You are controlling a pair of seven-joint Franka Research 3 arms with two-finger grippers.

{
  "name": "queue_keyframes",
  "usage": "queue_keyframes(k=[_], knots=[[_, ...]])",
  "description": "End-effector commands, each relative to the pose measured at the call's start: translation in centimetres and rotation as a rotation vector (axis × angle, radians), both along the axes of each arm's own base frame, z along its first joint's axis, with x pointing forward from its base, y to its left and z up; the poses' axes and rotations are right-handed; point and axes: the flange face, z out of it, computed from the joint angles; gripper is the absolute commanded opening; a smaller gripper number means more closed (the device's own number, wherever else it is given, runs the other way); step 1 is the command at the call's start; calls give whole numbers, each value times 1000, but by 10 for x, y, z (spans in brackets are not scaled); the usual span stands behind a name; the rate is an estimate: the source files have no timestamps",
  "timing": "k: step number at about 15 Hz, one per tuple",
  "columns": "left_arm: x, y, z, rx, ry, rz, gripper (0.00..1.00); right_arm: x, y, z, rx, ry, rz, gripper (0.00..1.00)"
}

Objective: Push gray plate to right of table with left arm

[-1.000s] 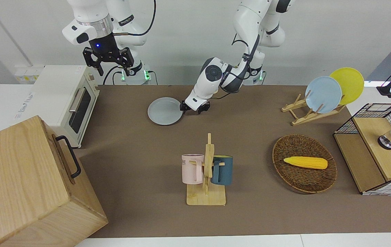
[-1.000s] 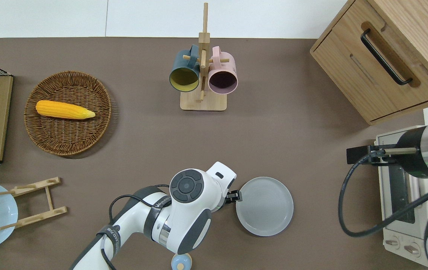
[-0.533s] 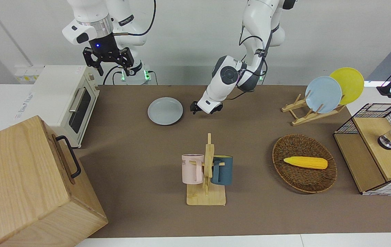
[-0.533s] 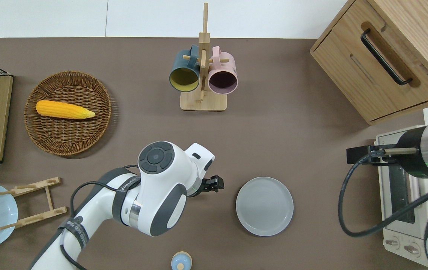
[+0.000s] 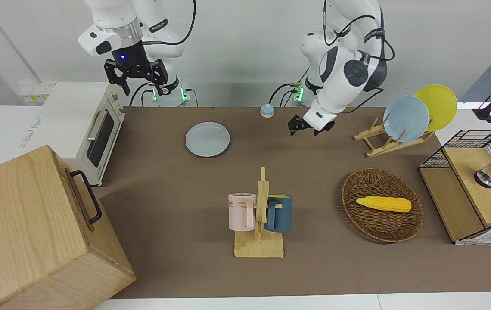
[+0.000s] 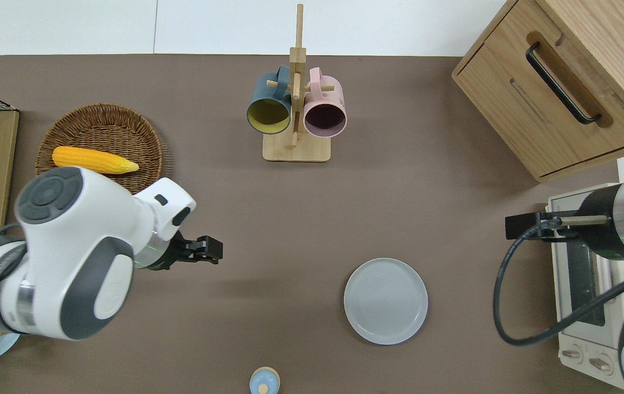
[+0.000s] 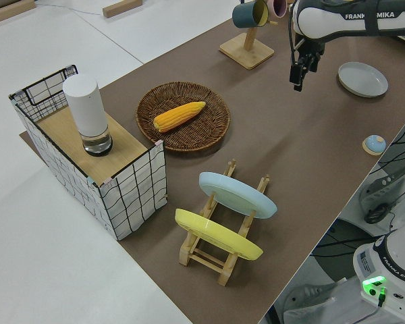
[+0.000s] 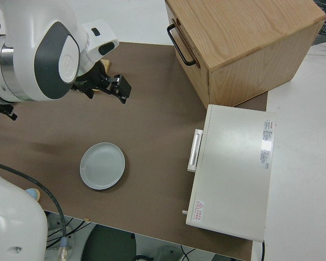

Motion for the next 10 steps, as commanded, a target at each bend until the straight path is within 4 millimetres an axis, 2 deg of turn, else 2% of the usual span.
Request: queue_keyframes(k=[1,5,9,10], knots=[[-2,55,32,54,-38,43,991,-8,0,0,9,3,-20,996],[7,96,85,94,-40,88,991,-8,0,0,9,3,-20,996],[0,129,104,115,-26,142,991,-8,0,0,9,3,-20,996],[-1,132,115,115,-44,149,991,-8,0,0,9,3,-20,996]])
